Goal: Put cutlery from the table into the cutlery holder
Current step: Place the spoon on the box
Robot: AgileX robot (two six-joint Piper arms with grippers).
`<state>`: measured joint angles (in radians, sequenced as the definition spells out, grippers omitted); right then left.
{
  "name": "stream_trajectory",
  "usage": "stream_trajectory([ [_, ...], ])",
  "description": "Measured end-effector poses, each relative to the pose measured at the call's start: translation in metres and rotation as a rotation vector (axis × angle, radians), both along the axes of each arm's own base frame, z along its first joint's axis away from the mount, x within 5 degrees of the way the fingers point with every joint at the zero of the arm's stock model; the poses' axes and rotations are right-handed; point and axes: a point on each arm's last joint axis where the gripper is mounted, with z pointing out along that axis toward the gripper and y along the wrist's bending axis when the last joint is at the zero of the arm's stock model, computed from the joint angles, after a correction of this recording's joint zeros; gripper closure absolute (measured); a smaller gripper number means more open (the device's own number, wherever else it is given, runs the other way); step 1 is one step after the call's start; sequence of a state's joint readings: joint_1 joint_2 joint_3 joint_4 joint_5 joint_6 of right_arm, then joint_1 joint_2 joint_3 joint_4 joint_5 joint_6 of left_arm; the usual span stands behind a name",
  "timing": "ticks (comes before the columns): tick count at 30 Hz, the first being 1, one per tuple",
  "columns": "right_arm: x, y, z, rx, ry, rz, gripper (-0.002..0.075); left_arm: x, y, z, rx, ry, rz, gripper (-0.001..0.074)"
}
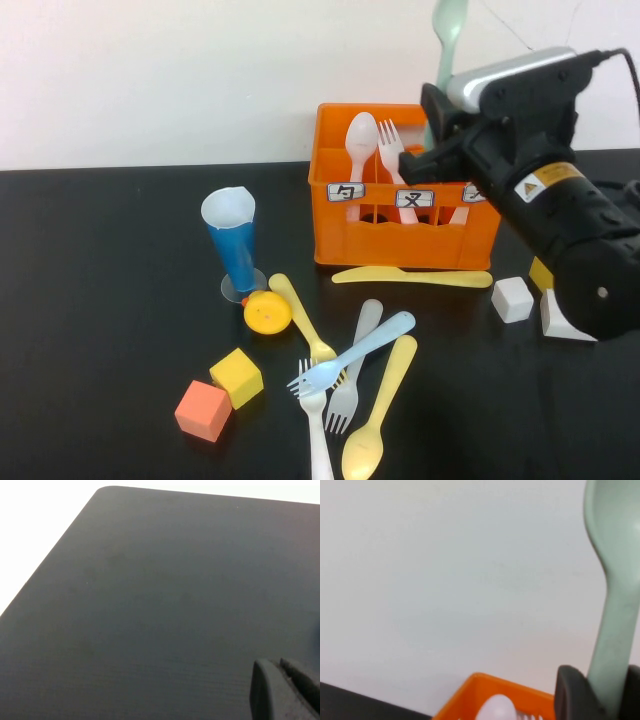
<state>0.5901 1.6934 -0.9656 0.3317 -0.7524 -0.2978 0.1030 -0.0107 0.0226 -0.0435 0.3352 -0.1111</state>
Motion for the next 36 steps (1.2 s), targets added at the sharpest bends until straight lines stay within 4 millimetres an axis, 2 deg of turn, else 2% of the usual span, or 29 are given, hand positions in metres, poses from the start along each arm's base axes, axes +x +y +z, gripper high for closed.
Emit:
stream_trajectory([
  [13, 0.027, 0.03, -0.01, 0.112, 0.024, 0.107, 0.056, 0.0, 0.0, 0.0, 0.0, 0.0, 0.0, 0.0736],
  [19, 0.038, 0.044, -0.024, 0.103, 0.038, 0.169, 0.056, 0.0, 0.0, 0.0, 0.0, 0.0, 0.0, 0.0736],
  [25, 0.042, 0.049, -0.038, 0.068, 0.058, 0.192, 0.0556, 0.0, 0.0, 0.0, 0.002, 0.0, -0.001, 0.0736],
  [31, 0.042, 0.05, -0.041, 0.048, 0.071, 0.201, 0.0429, 0.0, 0.0, 0.0, 0.002, 0.0, -0.001, 0.0736],
  [36, 0.041, 0.05, -0.038, 0.049, 0.066, 0.203, 0.0401, 0.0, 0.0, 0.0, 0.002, 0.0, -0.001, 0.0736],
])
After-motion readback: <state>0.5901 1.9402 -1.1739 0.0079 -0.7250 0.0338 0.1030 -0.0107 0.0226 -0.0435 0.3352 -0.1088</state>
